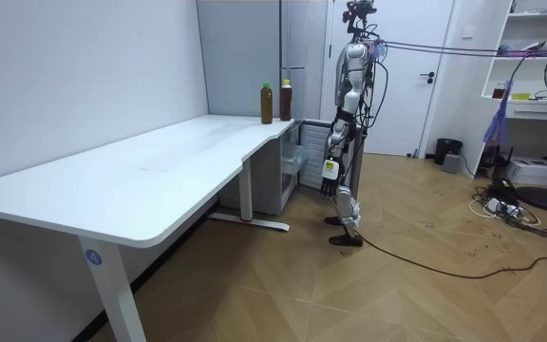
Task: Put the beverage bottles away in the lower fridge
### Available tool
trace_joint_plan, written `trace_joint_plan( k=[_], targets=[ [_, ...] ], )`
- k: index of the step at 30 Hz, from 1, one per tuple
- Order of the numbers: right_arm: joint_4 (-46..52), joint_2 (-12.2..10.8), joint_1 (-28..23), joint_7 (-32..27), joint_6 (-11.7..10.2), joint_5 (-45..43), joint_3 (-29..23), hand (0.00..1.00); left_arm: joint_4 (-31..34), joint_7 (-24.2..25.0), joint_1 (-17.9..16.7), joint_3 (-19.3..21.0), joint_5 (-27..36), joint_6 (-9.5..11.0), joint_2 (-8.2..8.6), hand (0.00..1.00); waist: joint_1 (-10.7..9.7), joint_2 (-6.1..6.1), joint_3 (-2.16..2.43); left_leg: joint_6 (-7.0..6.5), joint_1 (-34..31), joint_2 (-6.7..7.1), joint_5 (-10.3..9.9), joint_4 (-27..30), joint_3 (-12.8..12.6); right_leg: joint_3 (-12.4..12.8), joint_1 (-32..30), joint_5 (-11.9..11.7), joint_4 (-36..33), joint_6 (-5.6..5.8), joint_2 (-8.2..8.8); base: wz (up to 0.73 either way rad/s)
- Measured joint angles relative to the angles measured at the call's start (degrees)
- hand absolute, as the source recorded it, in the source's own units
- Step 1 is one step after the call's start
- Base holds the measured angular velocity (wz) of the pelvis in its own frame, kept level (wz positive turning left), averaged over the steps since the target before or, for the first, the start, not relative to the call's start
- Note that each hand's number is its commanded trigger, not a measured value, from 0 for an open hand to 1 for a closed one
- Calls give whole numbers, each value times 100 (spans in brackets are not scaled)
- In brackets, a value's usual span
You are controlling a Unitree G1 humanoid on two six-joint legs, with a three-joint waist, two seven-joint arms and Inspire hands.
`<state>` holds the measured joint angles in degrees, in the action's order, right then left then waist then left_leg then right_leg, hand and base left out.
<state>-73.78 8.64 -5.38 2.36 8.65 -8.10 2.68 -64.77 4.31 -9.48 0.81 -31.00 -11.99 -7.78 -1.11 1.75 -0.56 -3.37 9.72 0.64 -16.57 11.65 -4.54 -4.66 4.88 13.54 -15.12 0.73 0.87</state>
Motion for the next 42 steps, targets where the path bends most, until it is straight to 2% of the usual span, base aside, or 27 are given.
trace_joint_plan(
  k=[10, 17, 23, 26, 29, 31, 34, 37, 41, 42],
  targets=[
    [-2, 5, -18, 39, 5, -9, -2, 0, -34, -8, -7, -62, 7, 23, 37, 0, 0, -34, 1, 2, 1, -16, -1, -31, 20, -50, 32, -9, 47, -2, -10, 2],
    [-102, 33, -28, 161, 17, 149, 6, 0, -62, -180, 7, 75, 543, 18, 39, 0, -26, -101, 8, 3, -3, -20, -2, -61, 114, -134, 95, -40, 158, -1, -14, 5],
    [-236, 27, -24, 145, 23, 176, -14, 0, -59, -674, -74, 509, 1719, 23, 80, 0, 10, -145, 3, 4, 62, -21, -1, -94, 160, -181, 196, -56, 272, 1, -21, 3],
    [-255, 27, -16, 161, 26, 163, -80, 0, -58, -935, -82, 916, 2380, 61, 96, 0, 23, -136, 3, 3, 86, -18, 0, -100, 163, -181, 210, -55, 273, 1, -15, 0],
    [-284, 29, -21, 164, 57, 195, -170, 0, -20, -1252, -109, 1136, 3377, 124, 101, 0, 51, -138, 7, 2, 106, -3, 0, -94, 162, -153, 201, -52, 281, 7, -8, -3],
    [-302, 29, -50, 160, 99, 285, -192, 0, 18, -1524, -133, 1393, 4181, 197, 106, 0, 157, -164, 18, 2, 136, -3, 0, -93, 156, -120, 234, -56, 278, 11, -10, -11],
    [-310, 38, -66, 163, 132, 291, -282, 0, 166, -1857, -144, 1798, 4970, 295, 104, 0, 217, -179, 19, 2, 229, -2, 0, -102, 176, -89, 279, -55, 262, 12, -14, -4],
    [-311, 39, -110, 210, 135, 273, -399, 0, 468, -2283, -169, 2135, 5439, 418, 87, 0, 300, -179, 17, 0, 281, 3, -1, -176, 263, -95, 305, -56, 247, 12, -27, 3],
    [-209, 53, -187, 211, 133, 295, -464, 0, 1197, -2821, -316, 2219, 5864, 586, 67, 0, 309, -164, 13, -1, 268, 3, -2, -200, 316, -143, 304, -58, 234, 8, -22, 5],
    [-152, 68, -214, 210, 132, 287, -520, 0, 1403, -3022, -338, 2280, 5908, 659, 65, 0, 312, -198, 34, -1, 256, 3, -1, -198, 315, -145, 290, -58, 234, 8, -23, 0]
  ],
)
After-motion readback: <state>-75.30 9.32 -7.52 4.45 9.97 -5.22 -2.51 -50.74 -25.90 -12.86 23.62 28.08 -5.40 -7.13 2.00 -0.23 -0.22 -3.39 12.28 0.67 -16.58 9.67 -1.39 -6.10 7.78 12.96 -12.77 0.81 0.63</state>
